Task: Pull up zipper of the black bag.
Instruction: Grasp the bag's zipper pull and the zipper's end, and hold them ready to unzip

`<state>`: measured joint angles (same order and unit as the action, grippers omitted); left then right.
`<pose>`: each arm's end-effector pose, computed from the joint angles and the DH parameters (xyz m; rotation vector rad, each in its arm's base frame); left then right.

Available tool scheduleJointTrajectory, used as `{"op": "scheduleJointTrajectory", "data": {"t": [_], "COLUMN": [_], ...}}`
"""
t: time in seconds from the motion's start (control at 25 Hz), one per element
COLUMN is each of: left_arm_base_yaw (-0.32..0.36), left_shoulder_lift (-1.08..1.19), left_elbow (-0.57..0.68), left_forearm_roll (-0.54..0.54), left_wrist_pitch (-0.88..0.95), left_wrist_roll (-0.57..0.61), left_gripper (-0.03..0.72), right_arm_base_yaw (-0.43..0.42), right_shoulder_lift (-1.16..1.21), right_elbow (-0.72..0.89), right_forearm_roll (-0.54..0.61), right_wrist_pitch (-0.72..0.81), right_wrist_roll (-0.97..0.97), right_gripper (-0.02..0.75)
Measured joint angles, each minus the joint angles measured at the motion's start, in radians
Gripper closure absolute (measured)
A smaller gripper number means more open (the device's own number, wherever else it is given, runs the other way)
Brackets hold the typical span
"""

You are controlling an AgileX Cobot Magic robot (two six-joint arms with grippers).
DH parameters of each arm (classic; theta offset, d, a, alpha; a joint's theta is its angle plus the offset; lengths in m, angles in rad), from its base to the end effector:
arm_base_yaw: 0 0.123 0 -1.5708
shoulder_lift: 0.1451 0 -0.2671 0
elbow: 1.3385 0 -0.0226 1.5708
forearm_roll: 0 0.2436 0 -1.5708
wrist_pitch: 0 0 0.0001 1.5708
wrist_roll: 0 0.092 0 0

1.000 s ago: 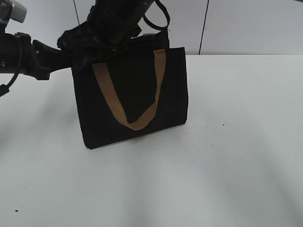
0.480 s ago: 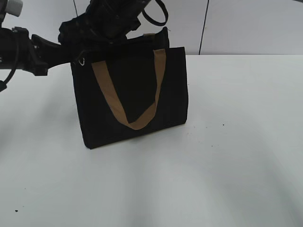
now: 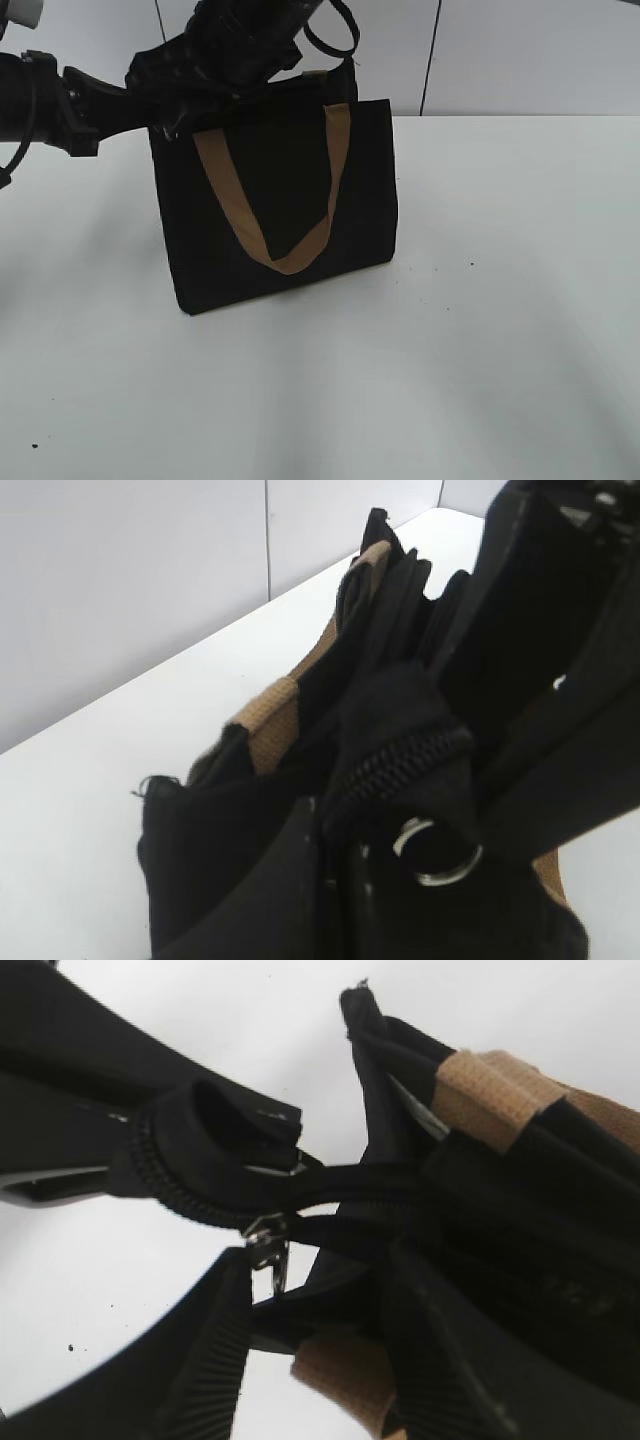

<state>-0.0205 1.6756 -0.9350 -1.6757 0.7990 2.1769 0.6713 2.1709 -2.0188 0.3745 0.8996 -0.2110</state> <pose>0.3269 -0.0724 0.2182 0.8986 1.7702 -0.5554 0.3581 0.3182 0.2554 -0.9272 2.3916 0.6440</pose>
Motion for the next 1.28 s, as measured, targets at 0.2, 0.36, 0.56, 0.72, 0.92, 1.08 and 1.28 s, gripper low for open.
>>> {"op": "scheduleJointTrajectory", "data": {"t": [0.2,0.36,0.56,0.72,0.92,1.08,1.28], "left_arm_base_yaw": [0.000,0.000,0.000,0.000,0.018,0.030,0.033], "left_shoulder_lift": [0.000,0.000,0.000,0.000,0.000,-0.001,-0.001], "left_elbow": [0.000,0.000,0.000,0.000,0.000,0.000,0.000], "left_forearm_roll": [0.000,0.000,0.000,0.000,0.000,0.000,0.012], "left_wrist_pitch": [0.000,0.000,0.000,-0.020,-0.054,-0.055,-0.056], "left_wrist_roll": [0.000,0.000,0.000,0.000,-0.011,-0.017,-0.019], "left_gripper": [0.669,0.669,0.669,0.669,0.669,0.669,0.669], "right_arm_base_yaw": [0.000,0.000,0.000,0.000,0.000,0.000,-0.010], "right_shoulder_lift": [0.007,0.024,0.025,0.024,-0.008,-0.035,-0.053], "right_elbow": [0.000,0.000,0.000,-0.001,-0.001,-0.001,-0.001], "right_forearm_roll": [0.000,0.003,0.010,0.013,-0.009,-0.036,-0.071], "right_wrist_pitch": [0.000,-0.015,-0.016,0.002,0.028,0.032,0.033], "right_wrist_roll": [0.004,0.014,0.018,0.020,0.016,0.014,0.013], "right_gripper": [0.407,0.407,0.548,0.738,0.751,0.751,0.751]}}
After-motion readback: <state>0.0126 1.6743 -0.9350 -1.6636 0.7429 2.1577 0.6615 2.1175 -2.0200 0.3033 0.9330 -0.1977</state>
